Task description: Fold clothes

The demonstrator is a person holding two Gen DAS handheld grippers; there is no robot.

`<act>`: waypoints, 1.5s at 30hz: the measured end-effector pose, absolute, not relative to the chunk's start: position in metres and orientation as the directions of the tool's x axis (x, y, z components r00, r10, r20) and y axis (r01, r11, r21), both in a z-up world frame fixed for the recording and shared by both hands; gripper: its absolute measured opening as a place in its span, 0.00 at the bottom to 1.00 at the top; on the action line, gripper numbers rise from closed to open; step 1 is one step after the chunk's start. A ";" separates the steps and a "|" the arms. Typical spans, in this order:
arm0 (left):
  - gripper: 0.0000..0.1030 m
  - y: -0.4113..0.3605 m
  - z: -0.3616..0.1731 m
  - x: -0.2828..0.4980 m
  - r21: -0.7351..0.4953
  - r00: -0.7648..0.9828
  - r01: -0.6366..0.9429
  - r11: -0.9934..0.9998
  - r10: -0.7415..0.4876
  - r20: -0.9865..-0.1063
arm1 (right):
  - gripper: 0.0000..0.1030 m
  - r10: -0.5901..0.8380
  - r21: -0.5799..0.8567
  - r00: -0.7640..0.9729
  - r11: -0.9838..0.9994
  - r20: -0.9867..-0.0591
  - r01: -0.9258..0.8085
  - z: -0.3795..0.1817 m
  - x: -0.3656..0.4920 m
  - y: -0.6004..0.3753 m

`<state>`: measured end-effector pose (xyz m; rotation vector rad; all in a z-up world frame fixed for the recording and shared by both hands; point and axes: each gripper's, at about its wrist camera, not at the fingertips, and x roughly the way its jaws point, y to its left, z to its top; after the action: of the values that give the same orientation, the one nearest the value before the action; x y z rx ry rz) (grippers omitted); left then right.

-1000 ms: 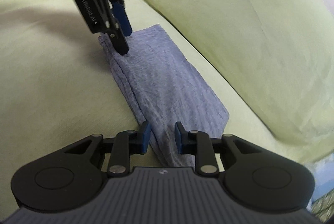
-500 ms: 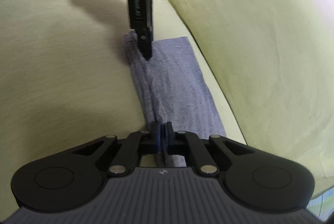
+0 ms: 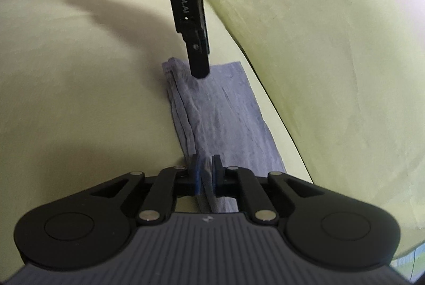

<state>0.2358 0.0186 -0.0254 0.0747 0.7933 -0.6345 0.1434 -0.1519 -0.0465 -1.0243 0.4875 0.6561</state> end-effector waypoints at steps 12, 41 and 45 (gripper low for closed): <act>0.47 0.013 -0.042 0.225 -0.143 0.504 0.585 0.798 -0.496 -0.707 | 0.00 0.261 -0.607 0.707 0.372 -0.657 -0.702 -0.048 0.145 -0.145; 0.50 0.013 -0.033 0.217 -0.063 0.542 0.538 0.841 -0.402 -0.738 | 0.00 0.264 -0.510 0.710 0.541 -0.653 -0.669 -0.025 0.151 -0.171; 0.49 0.000 -0.017 0.209 -0.052 0.591 0.527 0.848 -0.409 -0.695 | 0.00 0.202 -0.461 0.723 0.650 -0.661 -0.604 -0.015 0.152 -0.207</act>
<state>0.2090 -0.0003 -0.0165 0.1660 0.7642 -0.5475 0.1518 -0.2065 -0.0146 -0.7274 0.6078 0.4909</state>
